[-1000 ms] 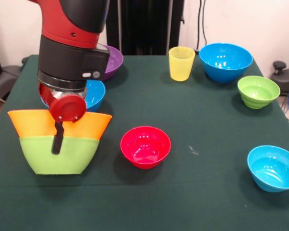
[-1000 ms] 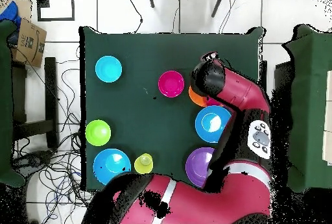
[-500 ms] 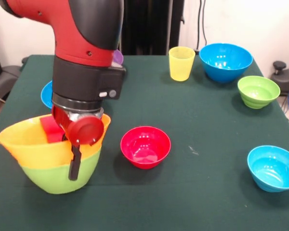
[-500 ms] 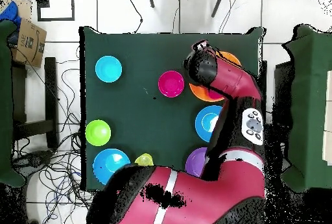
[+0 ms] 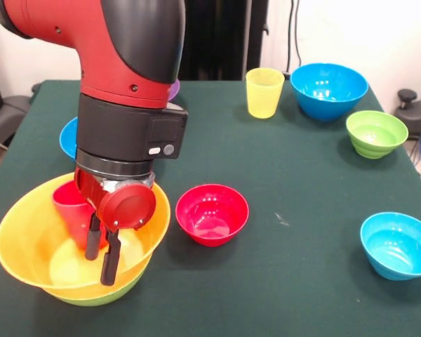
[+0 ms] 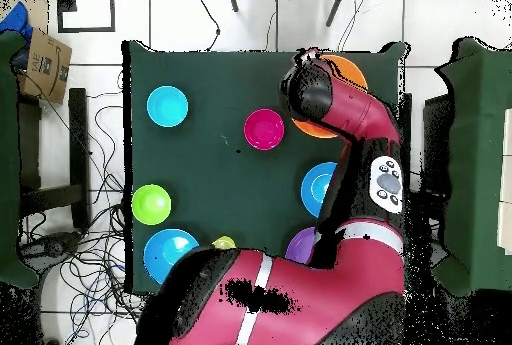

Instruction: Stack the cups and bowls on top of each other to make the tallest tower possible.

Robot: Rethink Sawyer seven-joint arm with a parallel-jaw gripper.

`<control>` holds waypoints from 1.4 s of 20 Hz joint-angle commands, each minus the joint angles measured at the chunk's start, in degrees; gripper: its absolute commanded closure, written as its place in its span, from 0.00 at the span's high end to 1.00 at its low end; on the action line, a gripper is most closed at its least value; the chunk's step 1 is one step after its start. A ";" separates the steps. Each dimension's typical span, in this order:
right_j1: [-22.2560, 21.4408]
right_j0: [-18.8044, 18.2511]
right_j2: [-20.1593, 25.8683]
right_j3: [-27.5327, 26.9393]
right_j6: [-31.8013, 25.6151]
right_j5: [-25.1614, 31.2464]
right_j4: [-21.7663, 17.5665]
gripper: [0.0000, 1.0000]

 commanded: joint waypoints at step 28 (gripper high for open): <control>-9.00 2.74 4.17 -1.86 -15.03 36.37 -4.10 1.00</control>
